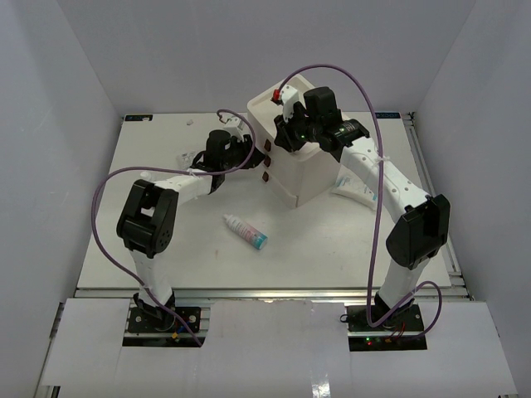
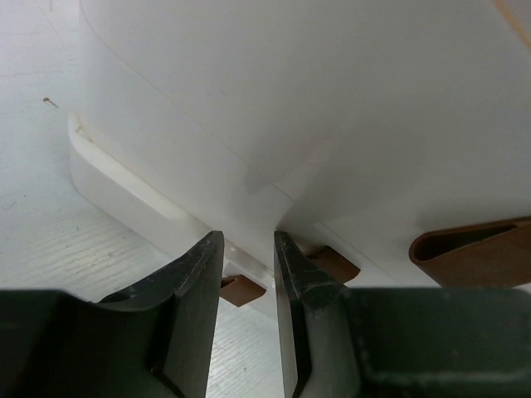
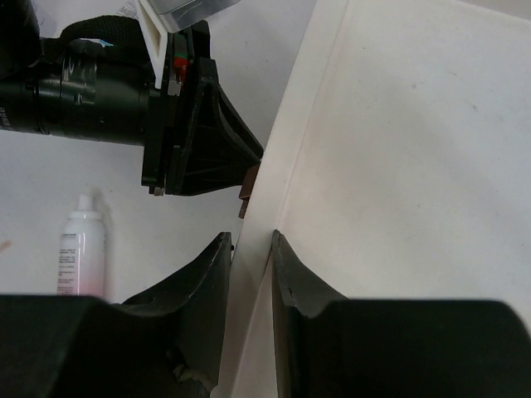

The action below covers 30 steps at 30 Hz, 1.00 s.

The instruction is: Organize the makeup

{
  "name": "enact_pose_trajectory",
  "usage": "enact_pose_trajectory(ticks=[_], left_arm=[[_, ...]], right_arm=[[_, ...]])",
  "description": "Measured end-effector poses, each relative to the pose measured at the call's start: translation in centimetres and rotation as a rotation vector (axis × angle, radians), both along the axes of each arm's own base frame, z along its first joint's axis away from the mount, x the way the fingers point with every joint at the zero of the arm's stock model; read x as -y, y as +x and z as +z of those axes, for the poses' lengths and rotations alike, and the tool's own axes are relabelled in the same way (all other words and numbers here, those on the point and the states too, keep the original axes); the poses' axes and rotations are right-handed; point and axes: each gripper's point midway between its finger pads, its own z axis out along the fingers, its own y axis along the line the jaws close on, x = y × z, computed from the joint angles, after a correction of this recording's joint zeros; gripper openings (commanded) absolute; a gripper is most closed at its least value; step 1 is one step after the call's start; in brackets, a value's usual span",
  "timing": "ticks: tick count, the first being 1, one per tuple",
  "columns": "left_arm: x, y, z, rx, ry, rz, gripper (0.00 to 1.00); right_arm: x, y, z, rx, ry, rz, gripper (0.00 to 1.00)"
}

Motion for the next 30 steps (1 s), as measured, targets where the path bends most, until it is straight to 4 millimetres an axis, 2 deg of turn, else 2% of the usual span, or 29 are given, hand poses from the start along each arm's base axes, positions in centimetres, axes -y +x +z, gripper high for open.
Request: enact_pose_trajectory(ticks=[3,6,12,15,21,30], left_arm=[[-0.3,-0.1,0.1,0.013,0.005,0.009,0.52],[-0.8,-1.4,0.5,0.036,0.011,0.005,0.6],[-1.4,-4.1,3.1,0.132,0.012,-0.041,0.69],[-1.1,-4.9,3.3,0.166,0.016,-0.095,0.69],[-0.2,-5.3,0.6,0.151,0.043,-0.178,0.69],[-0.1,-5.0,-3.7,0.121,0.107,-0.215,0.67]], right_arm=[[0.0,0.0,0.1,0.001,0.0,-0.001,0.33],[0.0,0.0,0.1,0.006,-0.006,0.006,0.41],[0.3,0.0,0.3,0.008,-0.005,0.018,0.43],[0.9,0.1,0.6,0.011,-0.004,0.011,0.43],[1.5,-0.2,1.4,0.019,0.007,0.011,0.43],[1.3,-0.6,1.3,0.011,0.008,0.03,0.44]])
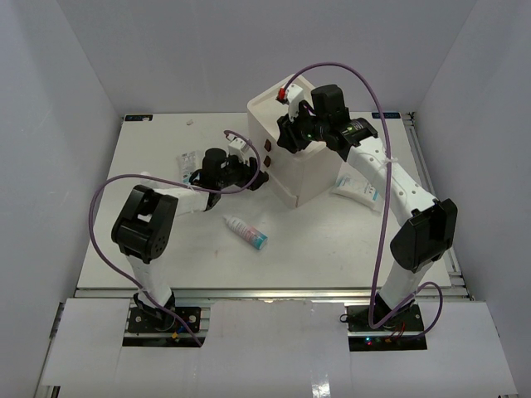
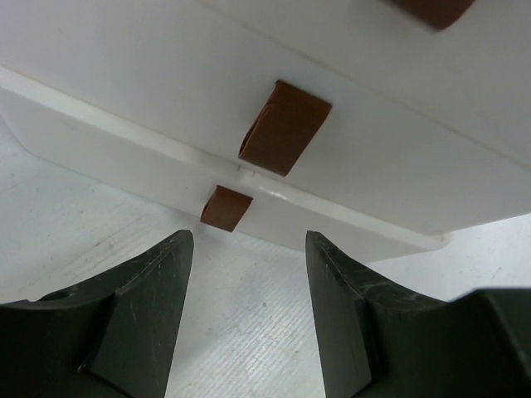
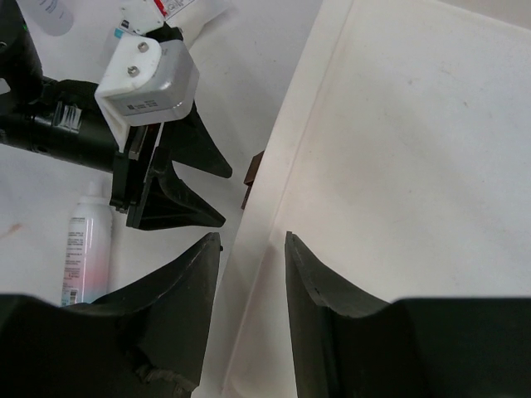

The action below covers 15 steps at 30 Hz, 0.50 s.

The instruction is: Organize the makeup

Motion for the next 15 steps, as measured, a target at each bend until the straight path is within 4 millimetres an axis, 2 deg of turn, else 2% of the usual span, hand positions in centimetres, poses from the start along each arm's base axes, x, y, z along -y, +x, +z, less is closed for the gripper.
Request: enact_pose_trajectory(ticks=[8,15], left_arm=[[0.2,0.7,-3.4,-0.038,0.037,-0.005,0.65],[0.6,1.6,-4.1,-0.034,0.035,-0.008,0.64]], right_arm=[[-0.1,-0.1,0.0,-0.002,0.004,0.01,0.43],[-0.2,-0.2,0.0,-0.003,0.006,0.013,0.43]])
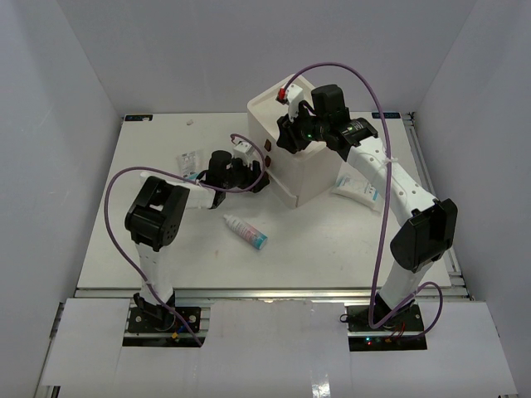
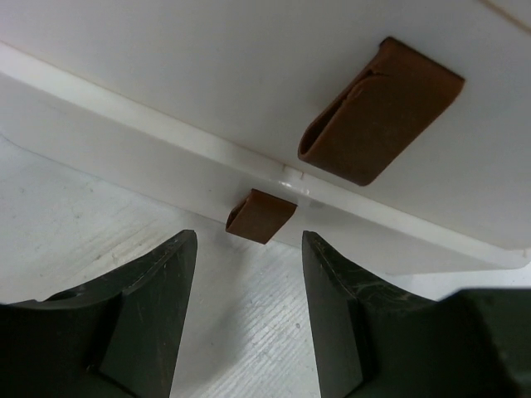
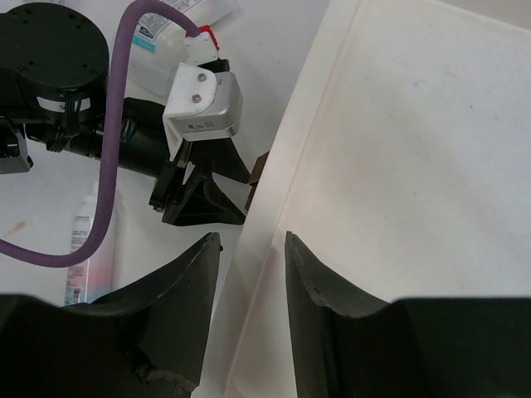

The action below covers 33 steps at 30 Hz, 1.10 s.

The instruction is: Organize the makeup

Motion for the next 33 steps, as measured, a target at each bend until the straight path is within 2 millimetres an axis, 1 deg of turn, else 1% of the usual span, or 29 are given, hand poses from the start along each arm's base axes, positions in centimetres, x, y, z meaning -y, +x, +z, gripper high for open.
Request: enact_pose_trajectory(ticks=[3,5,7,10,14,18,21,28,33], left_arm=[[0.2,0.4,0.1,0.013,-0.006,0.0,0.6],[0.3,0.6,0.1,0.019,-0.009,0.0,0.55],[0.4,0.8,0.1,0.018,-0.011,0.0,0.49],[0.7,1.0,0.1,0.014,-0.02,-0.012,0.37],[1.1,0.9,0.3,0.011,-0.032,-0.027,0.29],[1.2,0.8,0.4,0.009,-0.038,-0.032,0.15],[1.1,0.8,0.4,0.011,-0.041,-0.03,0.06],[0.4,-0.3,1.2,0.027,-0.037,-0.023,0.0],[-0.3,-1.1,1.7,0.036,-0.022,-0.009,0.0]], right_arm=[[0.0,0.0,0.0,0.0,0.0,0.0,0.43],[0.0,0.0,0.0,0.0,0.0,0.001,0.43],[0.0,0.0,0.0,0.0,0.0,0.001,0.43],[0.0,0.0,0.0,-0.001,0.0,0.001,0.43],[0.0,-0.1,-0.5,-0.01,-0.005,0.002,0.42],[0.1,-0.2,-1.0,-0.021,-0.011,0.002,0.42],[0.1,-0.1,-1.2,-0.022,-0.015,0.001,0.42],[0.2,-0.1,-1.4,-0.022,-0.017,0.0,0.41],[0.4,0.1,-1.4,-0.022,-0.016,-0.005,0.41]])
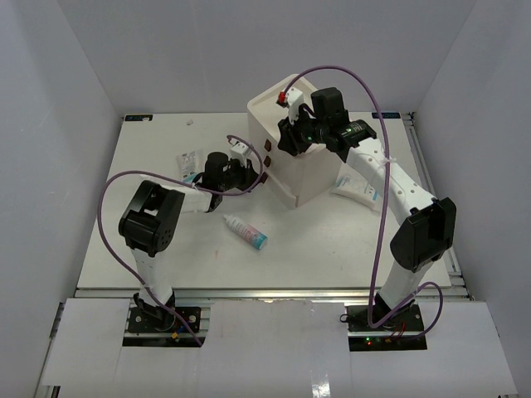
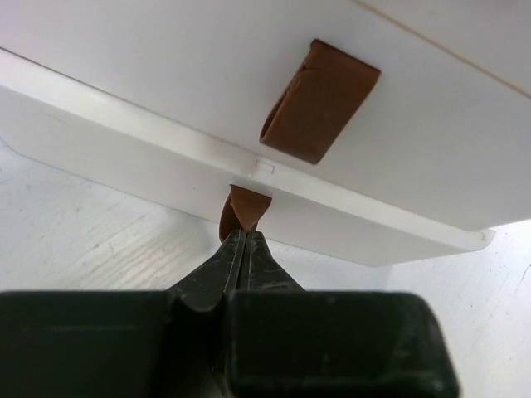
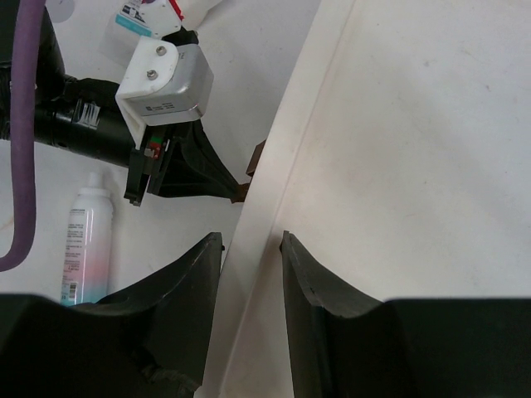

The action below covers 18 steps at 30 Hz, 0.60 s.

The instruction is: Organize the makeup

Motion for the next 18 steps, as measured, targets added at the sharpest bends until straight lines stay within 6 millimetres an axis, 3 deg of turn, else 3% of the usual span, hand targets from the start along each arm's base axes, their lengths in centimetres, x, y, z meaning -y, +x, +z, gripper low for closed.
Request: enact_pose_trajectory(ticks=[18], left_arm=[[-4.1,-5.3,2.2,-0.02,0.079,0.074,0.0]], right_arm=[[-0.1,-0.2,0.0,-0.002,0.014,0.015,0.41]])
